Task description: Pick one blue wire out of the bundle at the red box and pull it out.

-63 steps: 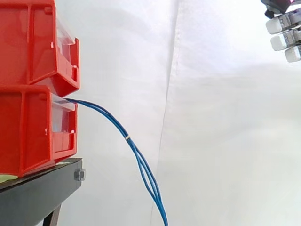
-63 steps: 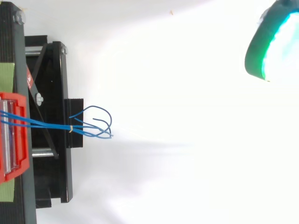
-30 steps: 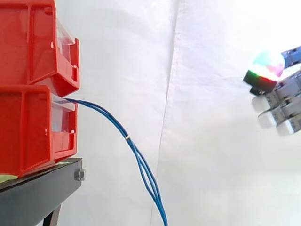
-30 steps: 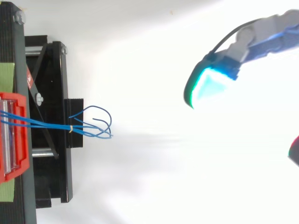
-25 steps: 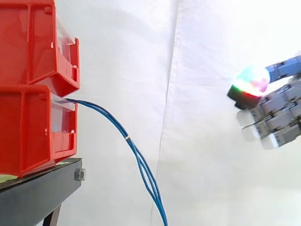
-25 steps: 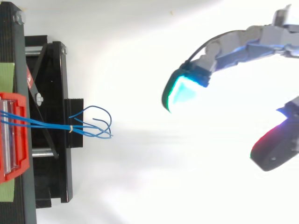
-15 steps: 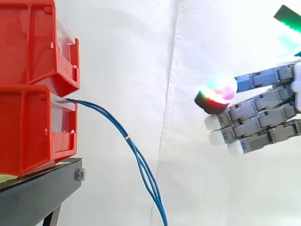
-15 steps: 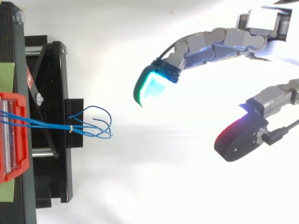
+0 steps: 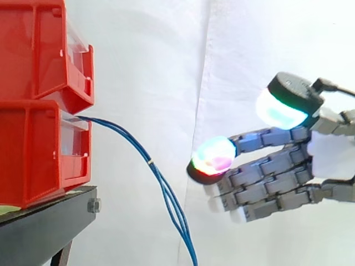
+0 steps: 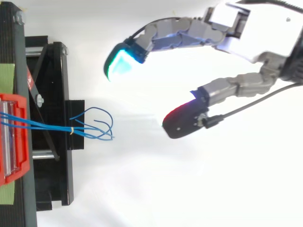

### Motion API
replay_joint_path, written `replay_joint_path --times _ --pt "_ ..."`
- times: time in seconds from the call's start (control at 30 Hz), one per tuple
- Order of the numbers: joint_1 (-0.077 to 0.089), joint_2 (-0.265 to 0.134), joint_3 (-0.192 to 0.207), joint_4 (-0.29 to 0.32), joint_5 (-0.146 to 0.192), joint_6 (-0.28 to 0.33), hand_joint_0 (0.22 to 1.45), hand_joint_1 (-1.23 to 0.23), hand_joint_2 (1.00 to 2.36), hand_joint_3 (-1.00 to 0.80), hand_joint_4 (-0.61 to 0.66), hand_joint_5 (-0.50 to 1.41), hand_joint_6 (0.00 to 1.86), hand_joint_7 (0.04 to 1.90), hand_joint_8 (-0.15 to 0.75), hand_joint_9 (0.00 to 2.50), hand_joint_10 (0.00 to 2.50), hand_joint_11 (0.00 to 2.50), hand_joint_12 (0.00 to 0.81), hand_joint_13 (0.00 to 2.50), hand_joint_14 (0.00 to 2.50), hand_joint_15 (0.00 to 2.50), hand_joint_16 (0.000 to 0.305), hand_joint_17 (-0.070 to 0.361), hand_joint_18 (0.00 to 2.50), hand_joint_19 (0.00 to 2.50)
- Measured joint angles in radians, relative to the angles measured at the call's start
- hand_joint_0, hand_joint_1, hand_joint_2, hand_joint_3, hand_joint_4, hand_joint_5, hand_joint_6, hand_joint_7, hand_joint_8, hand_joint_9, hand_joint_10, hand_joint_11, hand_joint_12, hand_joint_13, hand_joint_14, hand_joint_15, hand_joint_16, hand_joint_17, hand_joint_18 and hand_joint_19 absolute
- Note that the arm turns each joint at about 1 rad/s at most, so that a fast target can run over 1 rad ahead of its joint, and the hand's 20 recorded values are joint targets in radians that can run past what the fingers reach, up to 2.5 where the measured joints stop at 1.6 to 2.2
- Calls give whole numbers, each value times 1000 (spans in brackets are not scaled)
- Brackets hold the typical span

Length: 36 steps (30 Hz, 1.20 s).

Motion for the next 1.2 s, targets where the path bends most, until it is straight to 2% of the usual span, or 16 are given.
replay_joint_path --times 0.33,0.47,0.63,0.8,1.0,1.2 --pt "0 -86 82 7 -5 6 461 -636 1000 -500 332 -149 503 829 280 448 0 0 411 352 3 80 66 148 287 269" --pt "0 -129 112 28 -8 22 466 -641 1000 -500 336 -146 503 836 281 464 0 2 410 362 3 82 65 147 298 279" --pt "4 -145 121 67 -7 15 477 -645 1000 -500 339 -144 503 845 277 482 0 8 405 375 3 84 64 145 318 297" --pt "12 -178 141 104 -7 -1 492 -657 1000 -500 352 -132 503 898 274 508 0 37 399 401 4 100 63 141 342 316" --pt "19 -212 188 97 -13 18 509 -669 1000 -500 357 -125 504 961 269 521 0 51 391 410 5 116 61 138 357 335" --pt "39 -217 201 93 -11 11 528 -686 1001 -481 356 -114 504 1056 267 532 2 82 385 422 5 126 60 134 365 346"
